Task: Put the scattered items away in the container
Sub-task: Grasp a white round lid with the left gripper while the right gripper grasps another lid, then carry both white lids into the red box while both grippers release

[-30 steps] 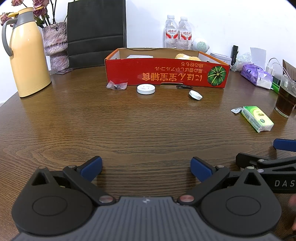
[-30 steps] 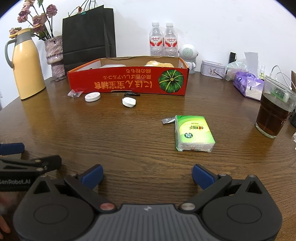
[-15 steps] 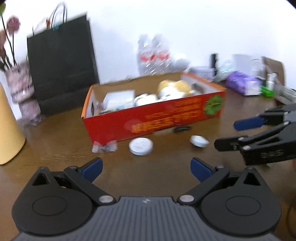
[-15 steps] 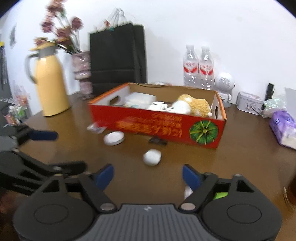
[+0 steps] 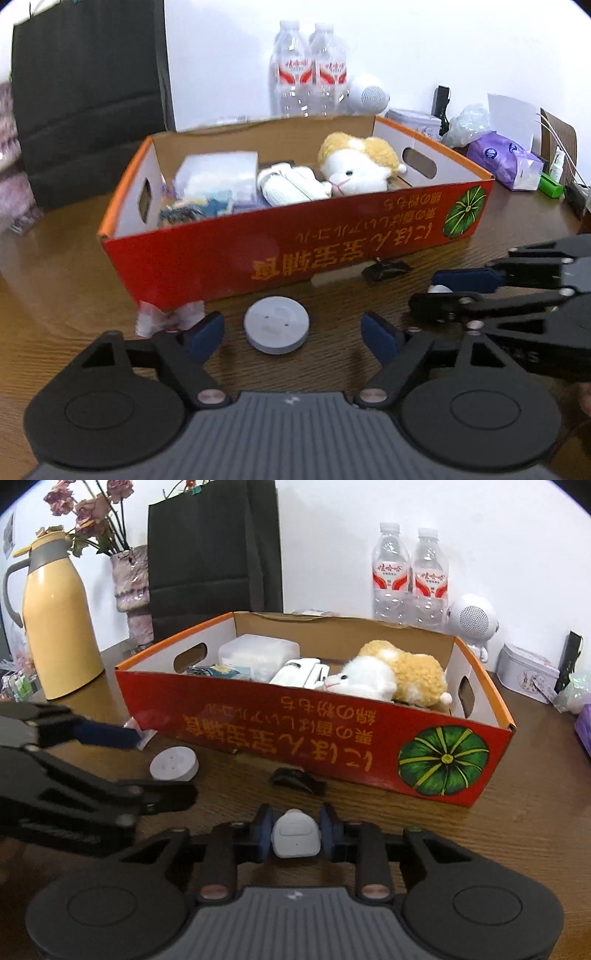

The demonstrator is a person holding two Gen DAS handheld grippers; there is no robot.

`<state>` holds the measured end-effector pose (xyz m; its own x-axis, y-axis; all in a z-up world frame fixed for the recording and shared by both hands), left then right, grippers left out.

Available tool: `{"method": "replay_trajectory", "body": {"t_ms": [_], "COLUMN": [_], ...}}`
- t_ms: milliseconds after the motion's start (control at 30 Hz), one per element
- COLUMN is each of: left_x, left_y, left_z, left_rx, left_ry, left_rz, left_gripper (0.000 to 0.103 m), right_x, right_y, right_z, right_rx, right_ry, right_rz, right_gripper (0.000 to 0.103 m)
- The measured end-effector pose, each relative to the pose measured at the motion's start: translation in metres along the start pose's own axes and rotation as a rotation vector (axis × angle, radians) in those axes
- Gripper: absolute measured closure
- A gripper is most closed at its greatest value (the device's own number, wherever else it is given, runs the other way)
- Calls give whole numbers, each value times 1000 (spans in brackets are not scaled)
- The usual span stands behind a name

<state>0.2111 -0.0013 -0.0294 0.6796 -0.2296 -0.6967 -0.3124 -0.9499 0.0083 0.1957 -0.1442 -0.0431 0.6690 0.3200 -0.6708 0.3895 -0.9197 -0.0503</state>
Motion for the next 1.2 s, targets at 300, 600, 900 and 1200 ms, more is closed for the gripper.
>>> {"method": "replay_trajectory", "body": {"t_ms": [300, 600, 900, 1200], "left_x": [16, 4, -94, -153], "left_y": [-2, 8, 45, 41], "left_z": [-4, 0, 34, 32], "left_rx": [-28, -24, -66, -200], "left_ry": [4, 21, 148, 227], "left_rz": [-52, -59, -73, -7], "left_gripper": [31, 64, 64, 64], "right_x": [-21, -33, -100, -145], "right_y": [10, 2, -16, -23], "right_z": [0, 2, 5, 41], "right_rx": [33, 25, 7, 48], "right_ry": [34, 63, 157, 146], "right_rz": [27, -10, 7, -4], "right_gripper": [77, 77, 77, 77]}}
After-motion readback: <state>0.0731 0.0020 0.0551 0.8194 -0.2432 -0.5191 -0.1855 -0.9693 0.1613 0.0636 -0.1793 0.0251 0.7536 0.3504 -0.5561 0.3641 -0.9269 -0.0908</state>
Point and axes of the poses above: each gripper's, at about its wrist camera, not at the fingertips, and x roughly the way its jaws point, y to its right, z to its underside, the point moved 6 cm from there along x, roughly the way its jaws point, and after that the axes turned 2 degrees about -y, right-handed, at the moved point
